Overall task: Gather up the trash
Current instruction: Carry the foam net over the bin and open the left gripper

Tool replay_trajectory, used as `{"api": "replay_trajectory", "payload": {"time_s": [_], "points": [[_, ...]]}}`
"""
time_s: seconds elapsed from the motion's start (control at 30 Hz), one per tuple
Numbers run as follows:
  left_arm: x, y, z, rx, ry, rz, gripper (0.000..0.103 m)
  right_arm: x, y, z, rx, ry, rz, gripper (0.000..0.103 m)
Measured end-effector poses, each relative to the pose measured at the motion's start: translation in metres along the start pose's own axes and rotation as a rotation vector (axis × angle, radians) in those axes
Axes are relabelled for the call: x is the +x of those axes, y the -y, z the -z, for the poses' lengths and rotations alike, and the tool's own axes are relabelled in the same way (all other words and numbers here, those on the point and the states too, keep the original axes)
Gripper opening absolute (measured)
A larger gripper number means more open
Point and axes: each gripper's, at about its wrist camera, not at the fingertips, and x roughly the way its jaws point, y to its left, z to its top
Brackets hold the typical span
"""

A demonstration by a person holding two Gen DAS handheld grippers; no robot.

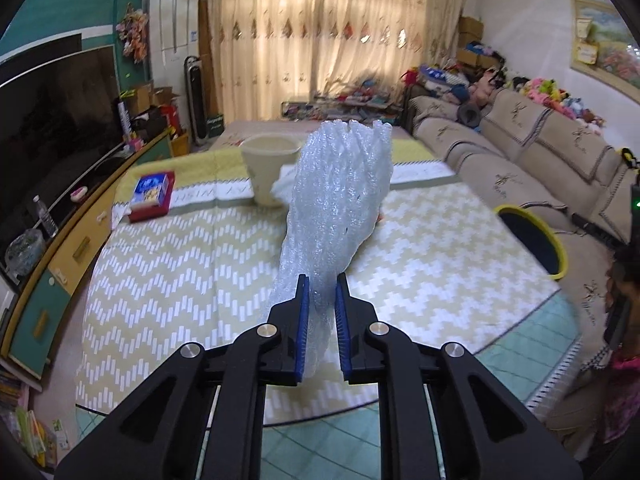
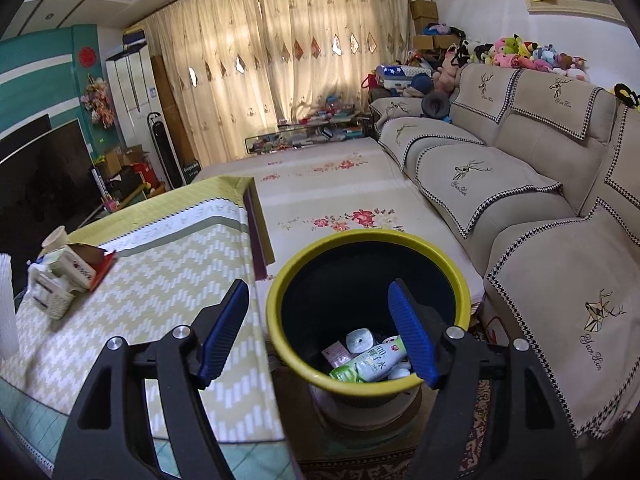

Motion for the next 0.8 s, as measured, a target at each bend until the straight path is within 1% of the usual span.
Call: {"api": "replay_trajectory", "payload": {"time_s": [0.17,0.33,0.53,0.73,0.8], "points": [[-0.018,0.024,-0.012,0.037,0.032,0.06,0.013,-0.021,-0.001,0.006,-0.006,0.024,0.012,0.069],[-0.015,0.062,-0.029,0.11,0.047,0.117,0.013,-0.035,0.004,0.013,-0.011,0.038,0.052,0.071],[0.013,0.116,-0.054,0.184,0.043,0.22,0.013,-0.041,0.018,0.021,0.01,0.03,0.086,0.072],[0.06,0.186,-0.08,0.255,-0.011,0.362,0.013,-0.043,0.036,0.024,0.032,0.033,0.118,0.072],[0.076,0.21,-0.086,0.288,-0.02,0.384,0.013,-0.045,0.044,0.025,0.049,0.036,0.127,0.072]]}}
